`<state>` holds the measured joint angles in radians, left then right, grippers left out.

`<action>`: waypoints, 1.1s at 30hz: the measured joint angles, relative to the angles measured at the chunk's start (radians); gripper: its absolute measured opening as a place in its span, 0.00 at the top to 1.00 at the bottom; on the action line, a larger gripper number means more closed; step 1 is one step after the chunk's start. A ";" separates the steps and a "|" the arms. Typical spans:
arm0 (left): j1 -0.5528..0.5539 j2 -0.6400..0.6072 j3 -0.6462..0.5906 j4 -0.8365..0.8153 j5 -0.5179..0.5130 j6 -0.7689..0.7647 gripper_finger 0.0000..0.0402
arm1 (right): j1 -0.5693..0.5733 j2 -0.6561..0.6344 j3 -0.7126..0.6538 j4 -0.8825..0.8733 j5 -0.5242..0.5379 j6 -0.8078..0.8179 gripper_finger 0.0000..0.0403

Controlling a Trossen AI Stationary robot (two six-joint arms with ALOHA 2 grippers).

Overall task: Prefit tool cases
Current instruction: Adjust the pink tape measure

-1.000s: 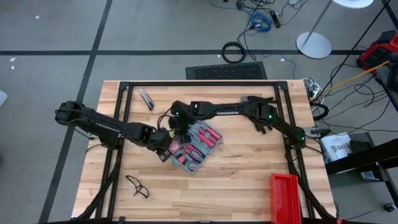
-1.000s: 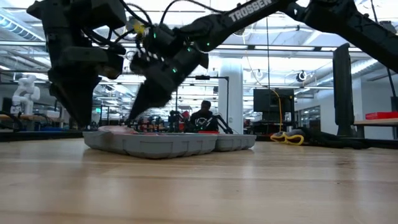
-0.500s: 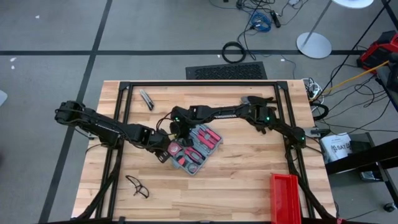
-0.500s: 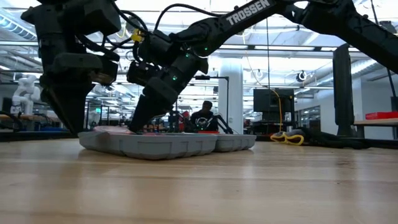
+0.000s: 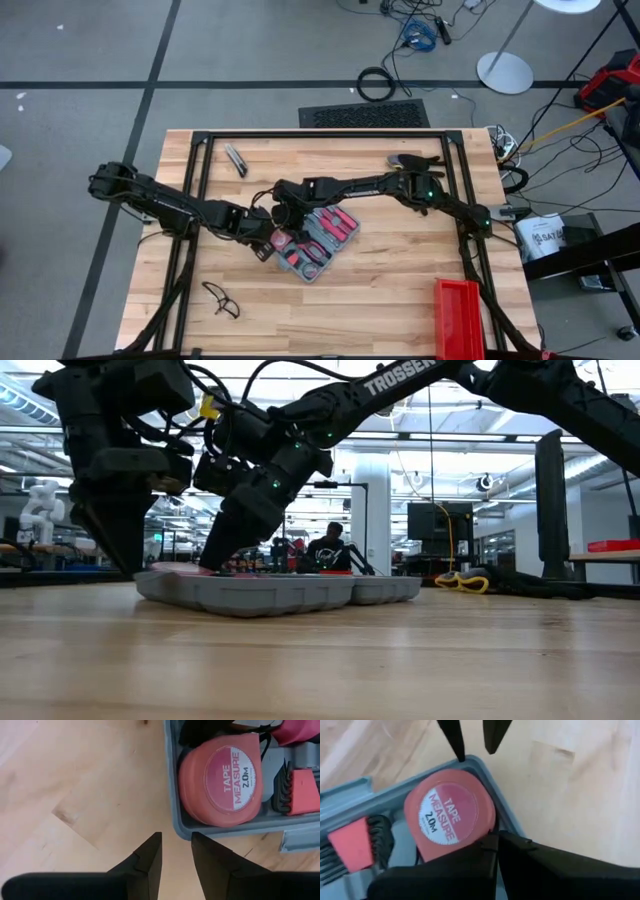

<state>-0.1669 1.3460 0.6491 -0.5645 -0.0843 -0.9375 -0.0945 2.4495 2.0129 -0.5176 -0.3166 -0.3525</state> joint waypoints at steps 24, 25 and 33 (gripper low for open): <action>0.000 0.007 -0.007 -0.027 0.012 0.002 0.72 | 0.003 0.021 0.006 0.078 -0.176 0.125 1.00; 0.001 0.004 -0.004 -0.031 0.011 0.002 0.72 | 0.003 0.022 0.007 0.072 -0.169 0.125 1.00; 0.001 -0.077 0.060 -0.144 -0.027 0.036 0.72 | 0.002 0.028 0.006 0.053 -0.171 0.137 1.00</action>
<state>-0.1661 1.2693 0.7087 -0.7083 -0.1111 -0.9015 -0.0922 2.4771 2.0188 -0.4647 -0.4879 -0.2157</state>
